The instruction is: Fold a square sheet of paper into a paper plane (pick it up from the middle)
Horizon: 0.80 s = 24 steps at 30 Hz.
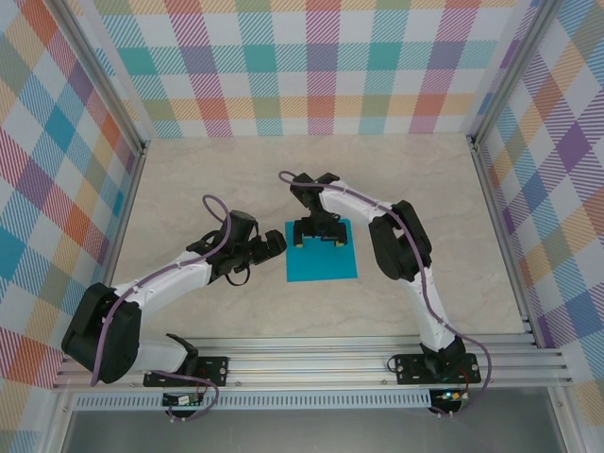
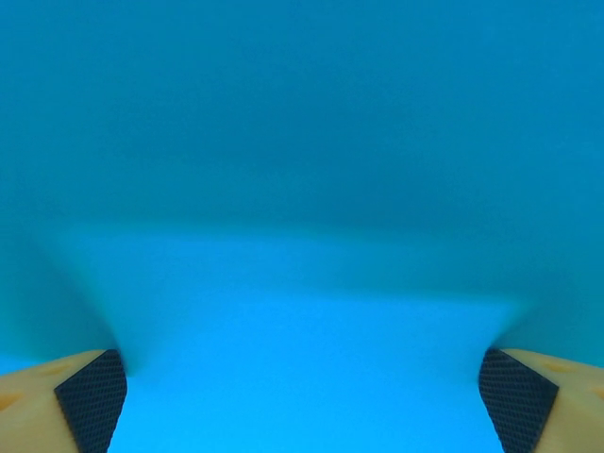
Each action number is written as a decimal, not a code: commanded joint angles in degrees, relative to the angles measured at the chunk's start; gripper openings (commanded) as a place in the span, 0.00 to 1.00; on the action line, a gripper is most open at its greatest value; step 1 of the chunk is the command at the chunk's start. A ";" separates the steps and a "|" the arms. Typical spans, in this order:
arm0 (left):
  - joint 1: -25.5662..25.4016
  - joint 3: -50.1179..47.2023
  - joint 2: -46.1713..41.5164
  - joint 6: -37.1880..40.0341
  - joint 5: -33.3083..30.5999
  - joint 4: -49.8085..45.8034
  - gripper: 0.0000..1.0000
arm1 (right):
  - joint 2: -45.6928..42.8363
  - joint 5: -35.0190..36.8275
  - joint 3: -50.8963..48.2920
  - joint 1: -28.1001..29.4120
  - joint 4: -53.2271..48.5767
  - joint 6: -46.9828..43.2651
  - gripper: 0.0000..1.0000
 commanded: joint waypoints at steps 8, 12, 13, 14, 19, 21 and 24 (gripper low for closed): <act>0.71 -0.84 -0.71 1.37 0.68 0.48 1.00 | 4.18 -1.18 -5.29 0.70 -0.02 0.45 1.00; 0.67 -0.69 -0.79 1.52 0.60 0.21 1.00 | 5.25 0.82 -5.25 1.20 -1.05 1.06 1.00; 0.71 -0.65 -0.83 1.37 0.52 0.19 1.00 | 5.70 1.19 -4.90 1.43 -1.42 1.11 1.00; 0.71 -0.65 -0.93 1.35 0.51 0.17 1.00 | 6.22 1.99 -4.49 1.69 -1.80 1.19 1.00; 0.71 -0.71 -1.20 1.33 0.49 -0.05 1.00 | 7.00 0.65 -5.34 1.89 -0.59 1.27 1.00; 0.71 -0.69 -1.36 1.44 0.40 -0.38 1.00 | 6.84 0.32 -6.09 1.93 0.06 1.40 1.00; 0.71 -0.83 -1.55 1.44 0.32 -0.53 1.00 | 6.65 0.13 -6.68 1.92 0.61 1.40 1.00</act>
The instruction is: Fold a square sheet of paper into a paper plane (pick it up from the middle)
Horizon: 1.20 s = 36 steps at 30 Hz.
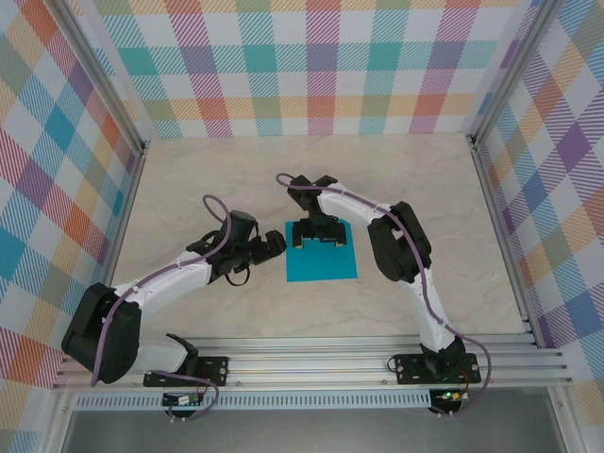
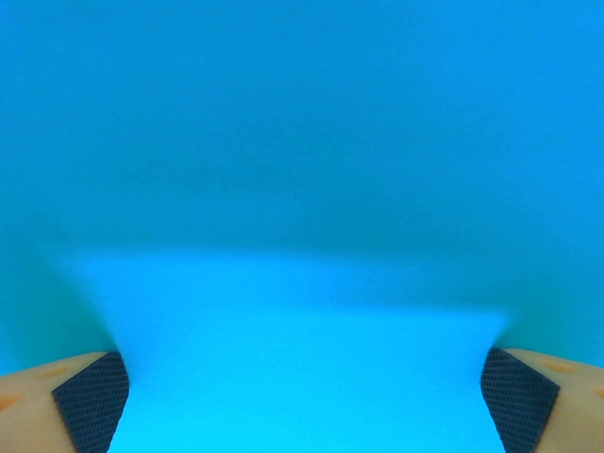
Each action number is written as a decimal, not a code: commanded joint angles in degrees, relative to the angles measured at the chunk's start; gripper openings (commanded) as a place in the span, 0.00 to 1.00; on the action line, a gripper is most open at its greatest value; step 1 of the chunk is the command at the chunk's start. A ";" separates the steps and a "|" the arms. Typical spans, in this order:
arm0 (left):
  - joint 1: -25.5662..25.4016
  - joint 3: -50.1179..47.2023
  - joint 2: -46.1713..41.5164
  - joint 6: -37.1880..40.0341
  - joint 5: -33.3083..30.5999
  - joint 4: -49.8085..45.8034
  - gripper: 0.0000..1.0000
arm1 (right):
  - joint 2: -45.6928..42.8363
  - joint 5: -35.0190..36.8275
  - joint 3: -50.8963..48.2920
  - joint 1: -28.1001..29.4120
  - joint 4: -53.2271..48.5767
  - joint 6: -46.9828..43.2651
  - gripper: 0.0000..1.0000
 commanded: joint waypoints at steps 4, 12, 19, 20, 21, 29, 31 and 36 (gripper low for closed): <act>0.71 -0.65 -1.62 1.28 0.29 -0.64 1.00 | 6.36 -1.77 -5.17 0.84 -0.76 0.55 0.99; 0.71 0.08 -1.28 1.42 0.34 -1.26 1.00 | 5.17 -1.17 -4.76 0.84 -0.60 -0.01 0.96; 0.71 -0.10 -1.65 1.44 0.16 -1.59 1.00 | 4.86 -1.37 -5.11 0.84 -0.09 0.17 0.94; 0.71 -0.11 -1.61 1.46 0.11 -1.66 1.00 | 4.82 -1.40 -5.11 0.84 -0.02 0.07 0.93; 0.71 -0.15 -1.68 1.46 0.01 -1.70 1.00 | 4.86 -1.38 -5.00 0.84 -0.14 -0.02 0.93; 0.71 -0.15 -1.82 1.46 0.16 -1.79 1.00 | 3.36 -1.73 -3.33 0.84 -1.18 -0.46 0.97; 0.71 -0.13 -2.00 1.50 0.06 -1.87 1.00 | 1.79 -2.01 -2.85 0.84 -1.19 -0.86 0.98; 0.71 -0.18 -2.17 1.50 0.06 -1.82 1.00 | -2.68 -1.73 -1.71 0.84 -1.12 -2.39 1.00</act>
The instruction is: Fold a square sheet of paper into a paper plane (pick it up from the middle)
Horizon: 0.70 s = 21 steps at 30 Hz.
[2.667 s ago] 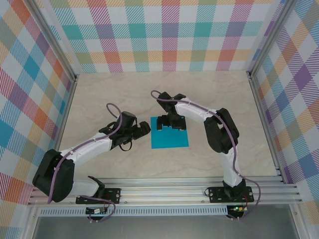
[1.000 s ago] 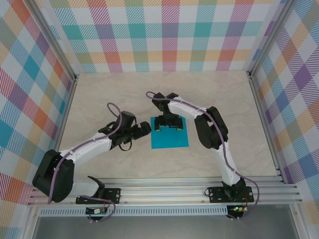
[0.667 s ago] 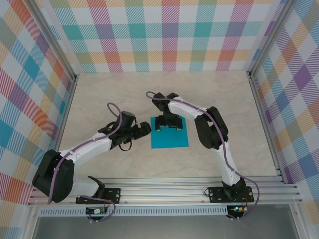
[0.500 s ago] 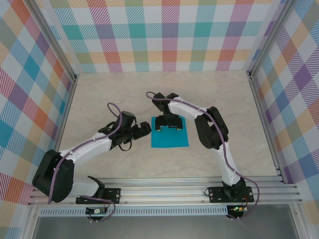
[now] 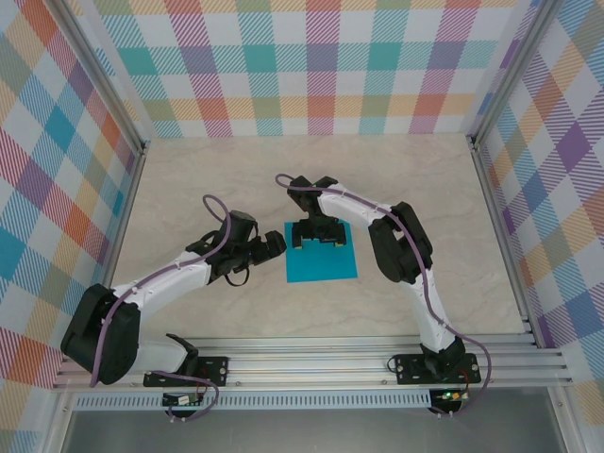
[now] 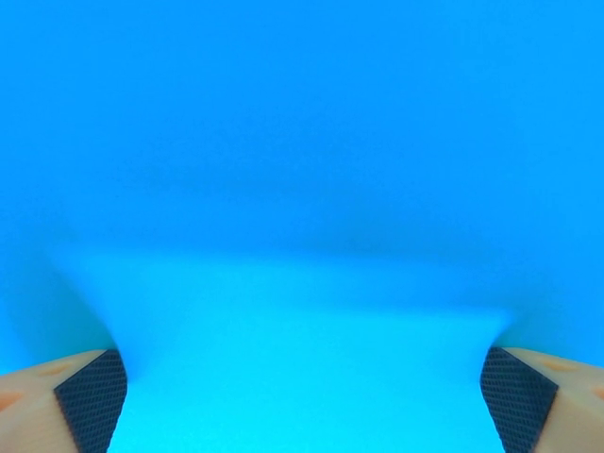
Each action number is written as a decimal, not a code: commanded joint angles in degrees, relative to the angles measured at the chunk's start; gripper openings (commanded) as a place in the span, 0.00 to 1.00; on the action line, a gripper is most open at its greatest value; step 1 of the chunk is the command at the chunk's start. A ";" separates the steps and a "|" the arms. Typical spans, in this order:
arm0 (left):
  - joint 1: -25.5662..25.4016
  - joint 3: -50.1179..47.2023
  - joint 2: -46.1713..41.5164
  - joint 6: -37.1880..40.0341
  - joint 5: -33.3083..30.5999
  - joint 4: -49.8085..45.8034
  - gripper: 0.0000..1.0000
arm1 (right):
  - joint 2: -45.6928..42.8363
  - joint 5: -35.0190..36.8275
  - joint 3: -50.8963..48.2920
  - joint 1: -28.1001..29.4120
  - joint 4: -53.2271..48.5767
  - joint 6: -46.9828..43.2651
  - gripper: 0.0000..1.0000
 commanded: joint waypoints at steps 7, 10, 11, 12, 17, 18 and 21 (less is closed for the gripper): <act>0.69 -0.50 -1.63 0.63 0.17 -1.05 1.00 | -0.52 -1.64 -1.28 0.55 -2.63 -1.42 1.00; 0.69 -0.62 -1.56 0.63 0.30 -0.97 1.00 | 0.69 -2.90 -2.11 0.64 -2.01 -1.34 1.00; 0.69 -0.71 -1.57 0.63 0.23 -0.90 1.00 | 0.86 -3.21 -2.99 0.72 -1.37 -1.11 1.00; 0.69 -0.71 -1.58 0.66 0.22 -0.89 1.00 | 1.04 -3.37 -3.77 0.76 -0.89 -0.90 1.00; 0.69 -0.82 -1.46 0.62 0.14 -0.80 1.00 | 4.09 -3.10 -6.27 1.06 -0.44 0.09 1.00; 0.69 -0.85 -1.34 0.62 0.17 -0.73 1.00 | 4.46 -2.67 -6.65 1.16 -0.36 0.38 1.00; 0.68 -0.71 -1.32 0.67 0.32 -0.85 1.00 | 4.49 -1.89 -7.36 1.43 0.19 0.70 0.98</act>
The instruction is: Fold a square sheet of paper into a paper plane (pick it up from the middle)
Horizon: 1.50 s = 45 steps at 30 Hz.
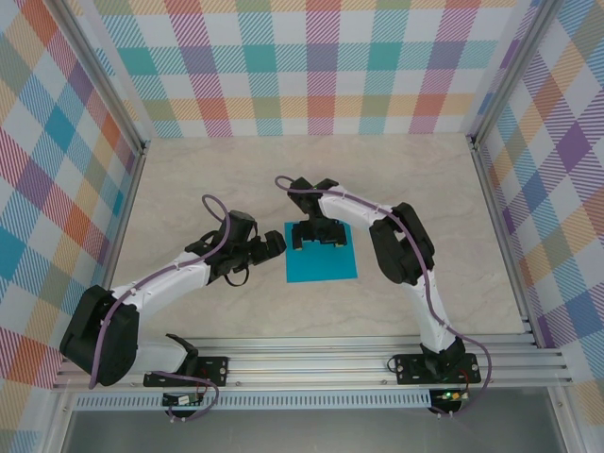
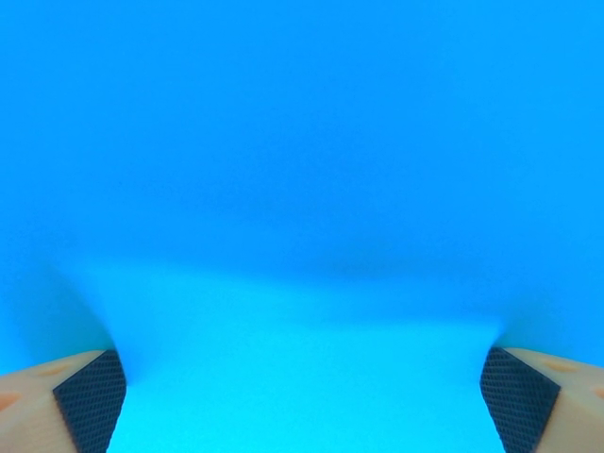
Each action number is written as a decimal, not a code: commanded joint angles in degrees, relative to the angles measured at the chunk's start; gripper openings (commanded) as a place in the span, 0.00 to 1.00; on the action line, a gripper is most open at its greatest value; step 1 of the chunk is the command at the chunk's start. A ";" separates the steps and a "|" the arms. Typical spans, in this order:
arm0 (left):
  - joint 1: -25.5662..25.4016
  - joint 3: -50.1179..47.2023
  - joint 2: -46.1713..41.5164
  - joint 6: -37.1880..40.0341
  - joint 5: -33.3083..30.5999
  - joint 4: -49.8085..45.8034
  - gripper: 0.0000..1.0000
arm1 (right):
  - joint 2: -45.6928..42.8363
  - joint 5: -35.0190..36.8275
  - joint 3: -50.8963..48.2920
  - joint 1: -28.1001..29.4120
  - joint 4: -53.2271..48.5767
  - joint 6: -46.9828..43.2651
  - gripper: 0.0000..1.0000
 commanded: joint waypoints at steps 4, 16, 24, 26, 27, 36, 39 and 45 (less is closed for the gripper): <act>0.66 -0.80 -1.13 0.63 0.27 -0.65 1.00 | 4.71 -0.19 -3.59 1.24 -2.80 1.57 0.97; 0.67 -0.73 -1.72 0.60 0.10 -1.20 1.00 | 1.61 -3.44 0.54 1.22 -3.55 -1.48 0.80; 0.67 -0.89 -2.24 0.61 -0.08 -1.68 1.00 | 0.63 -2.96 -0.04 1.13 -3.53 -1.83 0.65; 0.67 -0.85 -2.35 0.63 -0.10 -1.86 1.00 | -0.13 -2.66 -0.04 1.06 -3.58 -1.84 0.65; 0.67 -0.81 -2.42 0.65 -0.19 -1.97 1.00 | -0.83 -2.54 -0.16 1.08 -3.42 -1.83 0.64; 0.62 -0.62 -2.64 0.29 -0.78 -2.63 1.00 | -8.54 -6.44 -4.70 -1.48 1.11 -1.48 0.38; 0.80 -0.56 -2.48 0.29 -0.87 -2.89 1.00 | -11.57 -10.53 -7.21 -2.58 3.68 -1.55 0.33; 2.59 -0.30 -2.85 0.16 3.63 -1.61 1.00 | -20.86 -33.58 -16.42 -6.40 20.03 1.77 0.33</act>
